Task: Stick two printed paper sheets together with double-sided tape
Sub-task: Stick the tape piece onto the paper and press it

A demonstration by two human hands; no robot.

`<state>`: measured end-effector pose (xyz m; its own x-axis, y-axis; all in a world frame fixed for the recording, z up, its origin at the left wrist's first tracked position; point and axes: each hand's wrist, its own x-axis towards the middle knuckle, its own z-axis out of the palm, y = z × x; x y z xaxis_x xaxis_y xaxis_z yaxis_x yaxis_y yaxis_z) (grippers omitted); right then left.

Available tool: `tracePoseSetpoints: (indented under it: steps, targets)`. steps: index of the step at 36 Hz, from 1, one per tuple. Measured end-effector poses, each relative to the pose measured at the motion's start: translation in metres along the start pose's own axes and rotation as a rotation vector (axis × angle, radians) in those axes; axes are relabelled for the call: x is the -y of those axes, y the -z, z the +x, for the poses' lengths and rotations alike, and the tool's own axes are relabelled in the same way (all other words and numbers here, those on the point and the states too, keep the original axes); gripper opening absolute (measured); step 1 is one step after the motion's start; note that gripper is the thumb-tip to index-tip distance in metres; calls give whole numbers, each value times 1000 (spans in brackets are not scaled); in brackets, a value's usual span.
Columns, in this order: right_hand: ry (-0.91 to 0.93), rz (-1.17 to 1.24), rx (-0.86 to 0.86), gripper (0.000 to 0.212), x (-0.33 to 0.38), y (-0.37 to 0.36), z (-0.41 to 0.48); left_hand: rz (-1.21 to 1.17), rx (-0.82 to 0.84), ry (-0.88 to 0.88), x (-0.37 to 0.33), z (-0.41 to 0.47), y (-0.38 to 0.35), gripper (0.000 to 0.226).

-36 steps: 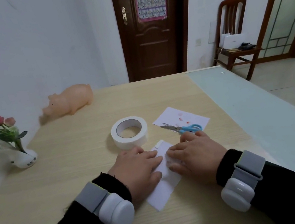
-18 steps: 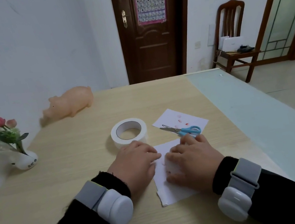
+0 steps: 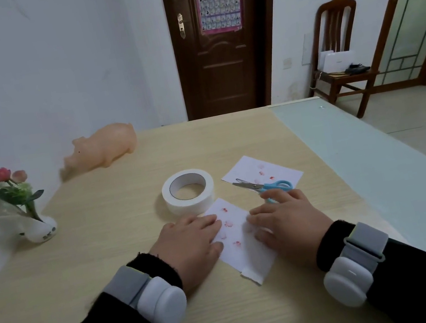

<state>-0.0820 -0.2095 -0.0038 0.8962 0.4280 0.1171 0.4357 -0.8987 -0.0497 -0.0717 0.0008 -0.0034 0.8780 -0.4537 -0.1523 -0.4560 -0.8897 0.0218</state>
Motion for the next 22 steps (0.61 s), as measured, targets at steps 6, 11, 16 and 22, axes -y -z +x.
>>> tracePoseSetpoints:
  steps: [6, 11, 16, 22]
  targets:
    - [-100, -70, 63, 94, 0, 2, -6, 57, 13, 49, -5, -2, 2, 51]
    - [-84, -94, 67, 98, 10, 10, -14, 92, -7, 66, -9, -2, -1, 55]
    - [-22, -109, 94, 90, 19, 5, -16, 22, -91, 69, -10, 0, 0, 50]
    - [-11, -123, 126, 81, 13, 4, -17, -102, -406, 180, 19, 19, 13, 48]
